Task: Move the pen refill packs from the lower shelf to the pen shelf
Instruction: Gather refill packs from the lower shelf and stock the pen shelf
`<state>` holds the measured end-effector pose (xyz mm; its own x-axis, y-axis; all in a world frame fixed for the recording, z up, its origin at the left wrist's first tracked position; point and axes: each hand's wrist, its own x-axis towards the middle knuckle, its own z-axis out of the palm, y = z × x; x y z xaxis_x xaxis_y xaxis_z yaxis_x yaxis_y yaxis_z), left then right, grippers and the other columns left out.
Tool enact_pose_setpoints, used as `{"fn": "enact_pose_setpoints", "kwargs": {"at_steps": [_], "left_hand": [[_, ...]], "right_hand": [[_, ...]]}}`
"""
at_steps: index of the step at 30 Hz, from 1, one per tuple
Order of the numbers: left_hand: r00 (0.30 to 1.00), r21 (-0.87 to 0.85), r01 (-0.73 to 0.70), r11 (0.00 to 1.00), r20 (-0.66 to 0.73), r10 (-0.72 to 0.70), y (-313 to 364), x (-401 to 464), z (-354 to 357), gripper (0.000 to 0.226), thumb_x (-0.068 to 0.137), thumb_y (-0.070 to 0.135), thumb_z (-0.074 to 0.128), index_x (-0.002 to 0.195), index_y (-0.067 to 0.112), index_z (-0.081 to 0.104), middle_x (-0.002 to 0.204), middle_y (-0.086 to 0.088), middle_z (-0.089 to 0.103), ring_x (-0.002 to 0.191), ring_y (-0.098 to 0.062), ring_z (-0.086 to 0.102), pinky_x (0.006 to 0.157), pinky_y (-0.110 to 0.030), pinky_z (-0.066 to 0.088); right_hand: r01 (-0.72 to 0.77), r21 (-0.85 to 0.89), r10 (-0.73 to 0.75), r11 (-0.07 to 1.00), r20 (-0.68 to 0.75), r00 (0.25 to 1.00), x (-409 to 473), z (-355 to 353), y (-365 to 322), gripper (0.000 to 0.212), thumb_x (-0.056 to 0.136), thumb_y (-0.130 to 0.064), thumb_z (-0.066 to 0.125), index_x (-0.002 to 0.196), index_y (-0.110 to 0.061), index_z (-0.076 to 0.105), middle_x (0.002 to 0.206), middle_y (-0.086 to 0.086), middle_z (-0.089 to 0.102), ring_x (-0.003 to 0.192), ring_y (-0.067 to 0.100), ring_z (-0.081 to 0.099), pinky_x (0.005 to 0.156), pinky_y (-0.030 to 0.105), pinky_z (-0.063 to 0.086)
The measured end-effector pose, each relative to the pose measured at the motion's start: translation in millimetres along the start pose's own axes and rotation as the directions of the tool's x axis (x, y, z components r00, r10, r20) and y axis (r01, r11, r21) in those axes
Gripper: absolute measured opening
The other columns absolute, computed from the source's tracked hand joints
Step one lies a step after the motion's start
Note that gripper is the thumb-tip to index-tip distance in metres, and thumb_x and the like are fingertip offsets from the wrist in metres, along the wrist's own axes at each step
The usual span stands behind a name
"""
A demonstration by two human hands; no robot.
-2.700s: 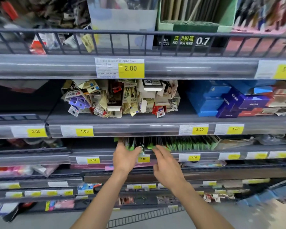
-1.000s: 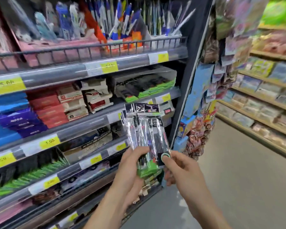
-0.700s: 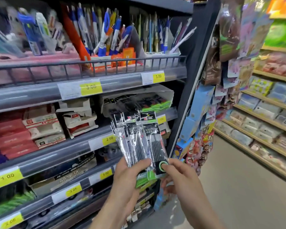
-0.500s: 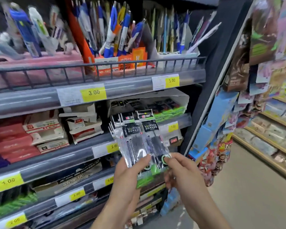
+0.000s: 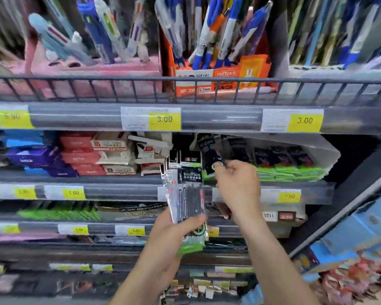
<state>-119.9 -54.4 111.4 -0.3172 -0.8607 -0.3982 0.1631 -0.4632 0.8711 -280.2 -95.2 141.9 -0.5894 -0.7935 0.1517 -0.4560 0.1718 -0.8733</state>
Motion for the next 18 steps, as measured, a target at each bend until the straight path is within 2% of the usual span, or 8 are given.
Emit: {"fn": "enact_pose_setpoints", "kwargs": {"at_steps": [1,3,5,6,9,12,14,18], "left_hand": [[1.000,-0.002,-0.001,1.000,-0.003,0.001,-2.6,-2.9,-0.1,0.049,0.071,0.023,0.090,0.117,0.028,0.073,0.104,0.006,0.083,0.095,-0.011,0.078,0.085,-0.041,0.053],[1.000,-0.016,-0.002,1.000,-0.020,0.002,-7.3,-8.2,-0.4,0.061,0.064,0.027,0.095,0.120,0.029,0.072,0.105,0.008,0.083,0.095,-0.007,0.077,0.085,-0.042,0.051],[0.999,-0.032,0.005,0.999,-0.038,-0.007,-11.5,-11.3,-1.0,0.070,0.055,0.032,0.100,0.120,0.030,0.074,0.111,0.006,0.082,0.107,-0.015,0.075,0.094,-0.047,0.052],[0.999,-0.030,-0.006,1.000,-0.042,0.004,-12.6,-12.8,-1.2,0.063,0.055,0.032,0.099,0.114,0.034,0.077,0.110,0.005,0.082,0.107,-0.017,0.076,0.093,-0.047,0.052],[0.999,-0.025,-0.020,0.999,-0.033,0.019,-13.2,-19.6,-0.6,0.038,0.069,0.024,0.094,0.096,0.047,0.081,0.098,0.011,0.083,0.089,-0.005,0.078,0.079,-0.038,0.052],[0.999,-0.022,-0.011,1.000,-0.043,0.010,-14.8,-23.4,-1.9,0.043,0.063,0.026,0.096,0.102,0.036,0.081,0.109,-0.002,0.083,0.104,-0.022,0.077,0.088,-0.044,0.053],[0.999,-0.029,-0.004,1.000,-0.042,0.003,-13.2,-28.1,-2.3,0.042,0.062,0.026,0.096,0.101,0.035,0.081,0.109,-0.002,0.083,0.101,-0.022,0.078,0.086,-0.042,0.054],[1.000,-0.062,-0.008,0.998,0.013,0.009,-8.1,-32.8,0.0,0.082,0.042,0.042,0.103,0.117,0.026,0.076,0.111,0.000,0.082,0.110,-0.024,0.075,0.094,-0.046,0.054]], "right_hand": [[0.030,-0.046,-0.030,0.998,0.007,1.000,-1.0,-0.6,0.7,0.033,0.096,-0.034,0.061,0.089,-0.004,0.073,0.053,0.004,0.063,0.066,0.026,0.062,0.073,0.037,0.053],[0.104,-0.158,-0.103,0.982,0.014,0.995,-6.8,-4.8,3.2,0.042,0.098,-0.041,0.059,0.121,-0.008,0.070,0.065,-0.009,0.066,0.078,0.018,0.060,0.086,0.035,0.049],[0.188,-0.259,-0.189,0.948,0.019,0.982,-14.0,-12.7,5.4,0.046,0.098,-0.043,0.058,0.133,-0.013,0.064,0.095,-0.005,0.073,0.093,0.020,0.061,0.092,0.038,0.045],[0.239,-0.293,-0.239,0.926,0.038,0.970,-16.8,-16.7,6.8,0.045,0.098,-0.040,0.059,0.136,-0.016,0.062,0.109,-0.001,0.072,0.101,0.024,0.063,0.094,0.041,0.045],[0.401,-0.361,-0.371,0.842,0.152,0.916,-17.8,-23.2,12.1,0.038,0.096,-0.024,0.065,0.134,-0.019,0.065,0.126,0.002,0.067,0.108,0.024,0.065,0.094,0.040,0.046],[0.445,-0.383,-0.401,0.809,0.194,0.895,-11.3,-21.3,15.3,0.030,0.097,-0.019,0.065,0.127,-0.018,0.071,0.125,0.005,0.068,0.105,0.026,0.066,0.090,0.035,0.045],[0.470,-0.384,-0.431,0.795,0.190,0.882,-8.3,-17.8,16.5,0.026,0.098,-0.018,0.065,0.122,-0.019,0.074,0.119,0.007,0.069,0.097,0.029,0.069,0.086,0.035,0.050],[0.540,-0.424,-0.517,0.728,0.179,0.837,-5.2,-12.0,18.5,0.022,0.098,-0.020,0.064,0.115,-0.023,0.078,0.112,0.008,0.071,0.080,0.036,0.070,0.067,0.040,0.058]]}}
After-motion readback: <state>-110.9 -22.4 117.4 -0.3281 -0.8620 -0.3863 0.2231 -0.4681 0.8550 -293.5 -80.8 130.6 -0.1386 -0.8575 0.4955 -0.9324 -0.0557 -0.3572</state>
